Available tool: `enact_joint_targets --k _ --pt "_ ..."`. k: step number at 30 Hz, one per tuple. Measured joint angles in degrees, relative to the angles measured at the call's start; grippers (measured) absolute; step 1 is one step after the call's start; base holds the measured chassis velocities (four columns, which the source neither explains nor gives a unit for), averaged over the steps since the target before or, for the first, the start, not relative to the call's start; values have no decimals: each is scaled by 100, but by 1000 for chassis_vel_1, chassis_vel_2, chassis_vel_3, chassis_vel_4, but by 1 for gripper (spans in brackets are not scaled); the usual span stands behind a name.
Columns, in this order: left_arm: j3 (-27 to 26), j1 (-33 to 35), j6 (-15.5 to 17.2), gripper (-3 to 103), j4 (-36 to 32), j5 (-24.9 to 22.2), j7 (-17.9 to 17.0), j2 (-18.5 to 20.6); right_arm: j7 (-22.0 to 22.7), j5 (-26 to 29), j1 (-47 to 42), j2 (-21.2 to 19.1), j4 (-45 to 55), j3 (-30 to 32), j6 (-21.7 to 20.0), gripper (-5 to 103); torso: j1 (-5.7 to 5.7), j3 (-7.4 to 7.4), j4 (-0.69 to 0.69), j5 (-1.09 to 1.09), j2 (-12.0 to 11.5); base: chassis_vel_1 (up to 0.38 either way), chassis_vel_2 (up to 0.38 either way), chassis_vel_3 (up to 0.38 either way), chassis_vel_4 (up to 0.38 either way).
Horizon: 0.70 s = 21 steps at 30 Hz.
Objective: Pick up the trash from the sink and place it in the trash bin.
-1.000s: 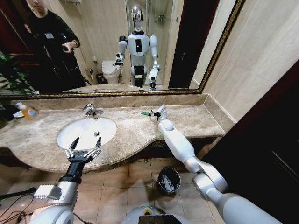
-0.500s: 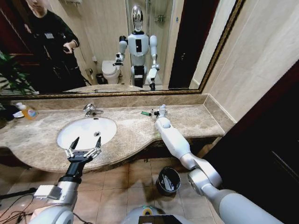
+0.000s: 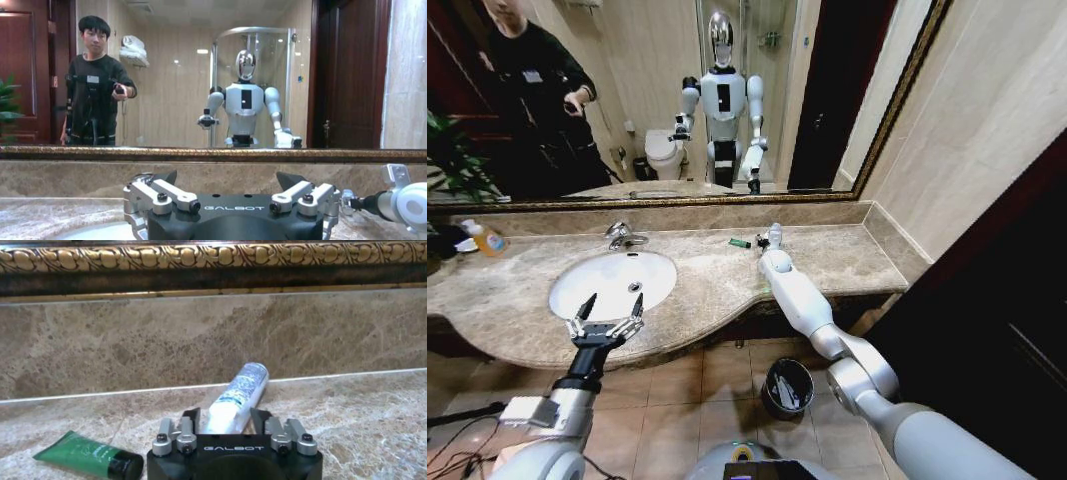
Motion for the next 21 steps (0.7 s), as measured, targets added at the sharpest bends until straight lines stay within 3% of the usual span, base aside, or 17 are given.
enact_joint_targets --k 4,11,21 --pt "0 0 0 100 0 0 0 0 -20 -55 -13 -6 -7 6 19 37 -1 -1 0 0 0 0 0 0 0" --pt "0 0 0 100 0 0 0 0 -60 -111 -79 -44 24 -29 56 22 -2 -1 -1 -1 1 0 0 0 0" --pt "0 0 0 100 0 0 0 0 -75 -117 -239 -147 329 -139 76 21 1 1 1 2 0 0 0 0 0"
